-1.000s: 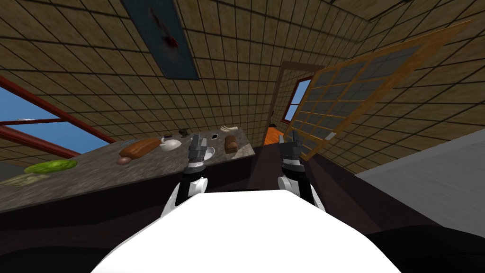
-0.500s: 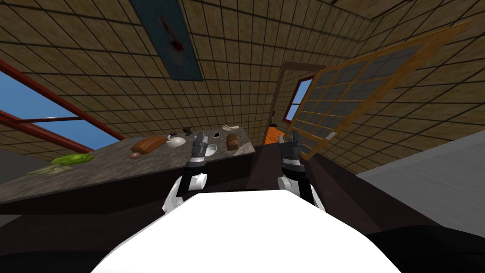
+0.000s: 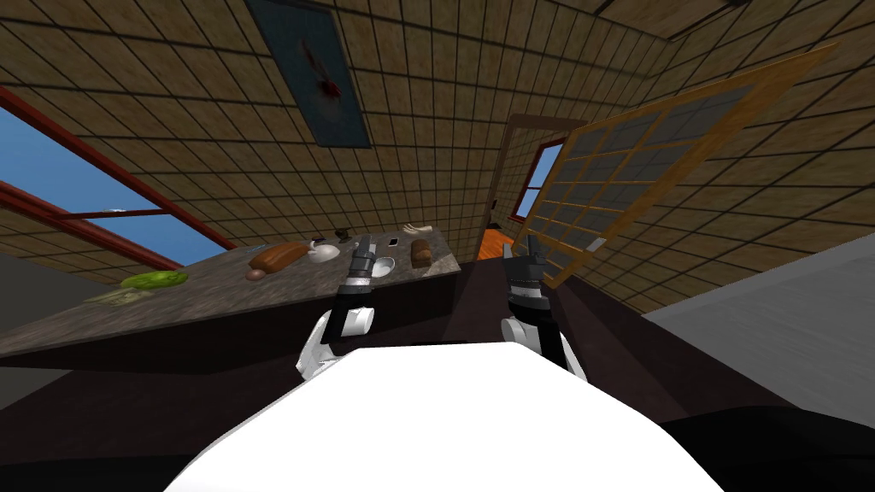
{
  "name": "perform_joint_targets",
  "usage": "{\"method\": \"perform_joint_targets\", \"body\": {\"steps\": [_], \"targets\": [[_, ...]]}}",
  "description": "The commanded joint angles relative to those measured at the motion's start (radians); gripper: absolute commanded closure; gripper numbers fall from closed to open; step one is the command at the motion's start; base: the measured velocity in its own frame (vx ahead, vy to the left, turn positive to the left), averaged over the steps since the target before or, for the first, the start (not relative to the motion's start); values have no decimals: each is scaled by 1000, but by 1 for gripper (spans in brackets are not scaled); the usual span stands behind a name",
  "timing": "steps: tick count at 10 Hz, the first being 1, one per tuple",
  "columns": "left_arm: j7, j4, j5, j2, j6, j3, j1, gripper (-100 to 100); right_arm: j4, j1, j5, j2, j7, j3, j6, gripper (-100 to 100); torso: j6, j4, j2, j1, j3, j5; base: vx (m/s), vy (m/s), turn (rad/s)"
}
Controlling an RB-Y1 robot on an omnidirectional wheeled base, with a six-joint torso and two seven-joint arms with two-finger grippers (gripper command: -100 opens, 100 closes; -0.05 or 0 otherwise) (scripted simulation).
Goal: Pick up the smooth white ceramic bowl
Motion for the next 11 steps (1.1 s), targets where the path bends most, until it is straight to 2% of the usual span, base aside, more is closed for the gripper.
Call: {"method": "perform_joint_targets", "body": {"steps": [1,2,3,4,5,6,11], "targets": [[-10,-1,-6,3,50,11,-25,-100,0,0,0,0,0,0,0,0,0,0,0,0,0,0,-68,9,33],[-10,-1,-6,3,60,11,-25,-100,0,0,0,0,0,0,0,0,0,0,0,0,0,0,-56,3,12],[-20,-1,-11,4,99,19,-48,-100,0,0,0,0,0,0,0,0,0,0,0,0,0,0,-62,9,27],[-20,-1,-11,4,113,19,-48,-100,0,0,0,0,0,0,0,0,0,0,0,0,0,0,-54,9,11],[-29,-2,-14,6,149,28,-69,-100,0,0,0,0,0,0,0,0,0,0,0,0,0,0,-52,13,22],[-29,-2,-14,6,168,28,-69,-100,0,0,0,0,0,0,0,0,0,0,0,1,0,0,-41,4,9],[-50,-8,-12,21,310,56,-126,-100,0,0,0,0,0,0,0,0,0,0,-1,1,-1,0,-42,8,10]]}}
